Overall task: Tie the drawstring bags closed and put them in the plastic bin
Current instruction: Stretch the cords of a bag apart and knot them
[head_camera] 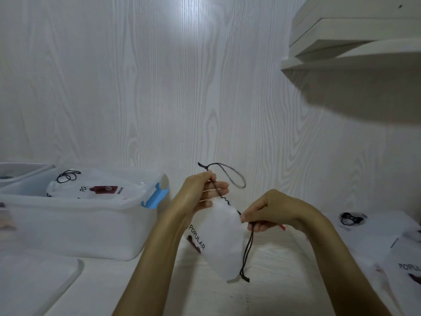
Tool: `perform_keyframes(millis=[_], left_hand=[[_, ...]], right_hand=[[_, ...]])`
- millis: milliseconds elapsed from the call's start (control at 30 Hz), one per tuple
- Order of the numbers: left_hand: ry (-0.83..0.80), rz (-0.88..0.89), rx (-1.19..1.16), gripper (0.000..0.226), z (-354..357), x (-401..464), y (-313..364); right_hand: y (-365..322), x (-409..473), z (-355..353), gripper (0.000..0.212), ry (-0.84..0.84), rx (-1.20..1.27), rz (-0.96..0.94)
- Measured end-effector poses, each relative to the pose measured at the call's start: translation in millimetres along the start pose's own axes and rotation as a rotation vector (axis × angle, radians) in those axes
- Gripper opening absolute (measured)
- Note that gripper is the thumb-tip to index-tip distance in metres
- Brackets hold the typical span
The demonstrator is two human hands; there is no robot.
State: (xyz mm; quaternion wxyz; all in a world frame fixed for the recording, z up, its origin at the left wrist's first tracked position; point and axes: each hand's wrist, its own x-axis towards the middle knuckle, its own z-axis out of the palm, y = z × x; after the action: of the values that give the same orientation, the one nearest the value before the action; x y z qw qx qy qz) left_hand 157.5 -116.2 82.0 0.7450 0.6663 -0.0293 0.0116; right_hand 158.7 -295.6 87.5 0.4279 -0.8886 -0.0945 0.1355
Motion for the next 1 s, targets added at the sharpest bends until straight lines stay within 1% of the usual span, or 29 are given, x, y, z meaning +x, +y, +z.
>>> perform_keyframes(millis=[33,100,200,300,367,433,500,600,667,733,833,900,1000], left_hand=[[0.017,-0.005,0.073,0.026,-1.5,1.3,-1.8],[-0.007,-0.012,0.191,0.023,-4.3,2.5,-3.6],[-0.057,-0.003,0.295,0.023,-3.4,1.9,-6.4],[-0.020,0.027,0.374,0.023,0.9,2.7,-10.6],[-0.041,0.021,0.374,0.022,2.2,3.5,-11.4],[-0.065,0.007,0.387,0.023,1.5,4.4,-10.2],[-0.094,-0.010,0.406,0.024,-0.2,5.0,-9.1],[-0.192,-0.045,0.345,0.028,-1.6,4.9,-7.6],[-0.244,-0.069,0.297,0.030,-1.8,5.7,-6.6],[-0.285,-0.081,0.275,0.029,-1.9,6.2,-6.0],[-0.326,-0.070,0.255,0.023,-3.2,6.0,-5.4],[-0.330,-0.039,0.304,0.020,-4.1,4.2,-4.4],[-0.322,0.055,0.523,0.026,-3.7,2.7,-6.8]], right_hand=[[1.4,-2.0,-3.6,0.013,-0.014,0.068,0.008],[3.7,-4.9,-8.9,0.014,-0.035,0.192,0.027],[4.1,-5.3,-8.3,0.024,-0.115,0.257,0.039],[2.0,-3.1,-3.5,0.020,-0.196,0.348,-0.053],[0.6,-0.4,-1.5,0.017,-0.220,0.462,-0.136],[0.4,4.4,1.8,0.021,-0.202,0.566,-0.197],[0.8,10.5,6.1,0.026,-0.106,0.614,-0.237],[-0.3,14.2,12.0,0.031,0.076,0.550,-0.273],[-1.1,12.8,13.6,0.032,0.149,0.484,-0.310],[-1.4,10.5,12.5,0.026,0.189,0.419,-0.315],[-0.5,9.0,9.4,0.016,0.194,0.366,-0.315],[-1.2,8.8,8.1,0.015,0.190,0.339,-0.335],[-4.4,10.3,8.5,0.012,0.184,0.305,-0.364]])
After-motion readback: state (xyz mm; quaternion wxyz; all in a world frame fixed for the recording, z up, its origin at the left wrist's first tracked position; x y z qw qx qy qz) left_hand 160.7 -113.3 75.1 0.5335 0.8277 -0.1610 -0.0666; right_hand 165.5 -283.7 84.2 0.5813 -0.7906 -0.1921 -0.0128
